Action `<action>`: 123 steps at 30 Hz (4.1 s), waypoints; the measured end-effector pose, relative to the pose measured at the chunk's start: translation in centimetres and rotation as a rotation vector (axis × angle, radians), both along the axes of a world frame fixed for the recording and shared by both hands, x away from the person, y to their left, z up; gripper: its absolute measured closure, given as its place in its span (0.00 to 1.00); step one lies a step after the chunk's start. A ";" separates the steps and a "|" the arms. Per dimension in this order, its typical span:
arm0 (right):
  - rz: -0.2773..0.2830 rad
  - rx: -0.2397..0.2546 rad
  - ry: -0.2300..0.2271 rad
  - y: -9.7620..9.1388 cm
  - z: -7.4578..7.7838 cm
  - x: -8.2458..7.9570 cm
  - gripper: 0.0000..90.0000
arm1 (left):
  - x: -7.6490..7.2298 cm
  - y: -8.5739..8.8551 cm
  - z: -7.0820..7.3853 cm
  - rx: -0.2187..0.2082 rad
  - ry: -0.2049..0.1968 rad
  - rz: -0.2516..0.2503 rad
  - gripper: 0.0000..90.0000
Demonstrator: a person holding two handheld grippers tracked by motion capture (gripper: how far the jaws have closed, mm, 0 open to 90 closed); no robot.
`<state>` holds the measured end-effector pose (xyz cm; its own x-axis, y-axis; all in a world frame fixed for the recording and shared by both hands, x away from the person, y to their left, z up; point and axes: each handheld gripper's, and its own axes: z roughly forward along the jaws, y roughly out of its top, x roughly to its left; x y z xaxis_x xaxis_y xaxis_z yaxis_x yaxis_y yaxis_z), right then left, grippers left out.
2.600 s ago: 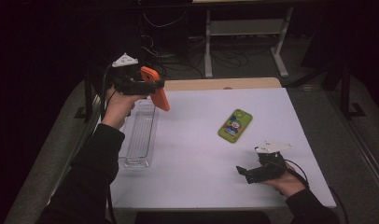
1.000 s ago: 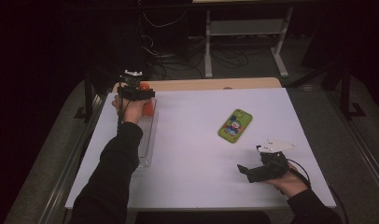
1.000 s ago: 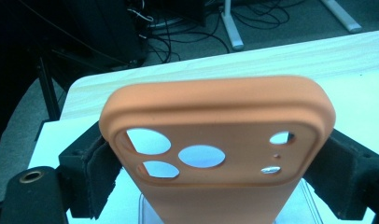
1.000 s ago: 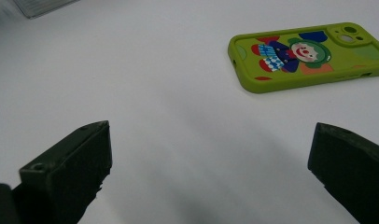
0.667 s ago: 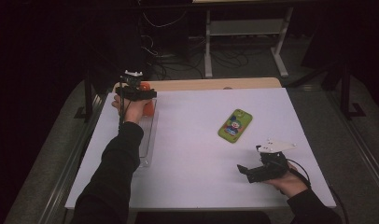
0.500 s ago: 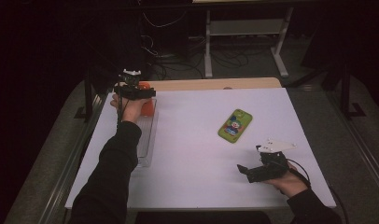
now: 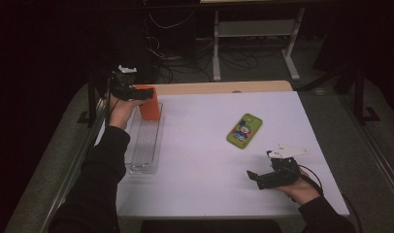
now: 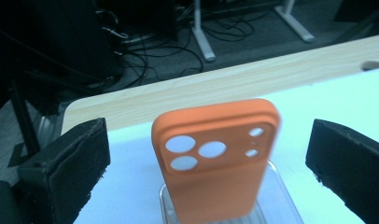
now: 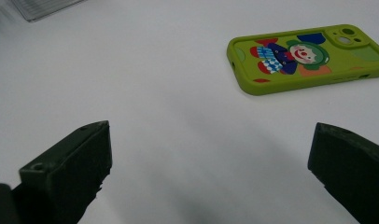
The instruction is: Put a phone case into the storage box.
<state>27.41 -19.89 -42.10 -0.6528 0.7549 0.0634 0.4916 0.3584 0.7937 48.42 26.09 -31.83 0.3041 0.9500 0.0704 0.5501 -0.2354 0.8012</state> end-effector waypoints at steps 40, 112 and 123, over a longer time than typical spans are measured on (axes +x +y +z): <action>0.013 -0.007 0.014 0.5 -0.1 0.3 0.00 | -13.5 -8.7 -2.4 -0.151 0.068 -0.608 0.00; -0.010 -0.151 0.236 9.3 0.7 16.2 0.98 | -16.0 -11.6 -8.8 -0.118 0.137 -0.707 0.00; -0.019 -0.199 0.283 9.9 -0.9 17.3 0.98 | -16.0 -11.6 -8.8 -0.132 0.136 -0.703 0.00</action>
<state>44.67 -10.00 -43.04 -0.6164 0.7822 0.0903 0.6903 0.4817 0.5399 32.40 14.51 -40.65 0.8438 0.5245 -0.1138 0.4014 -0.4758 0.7826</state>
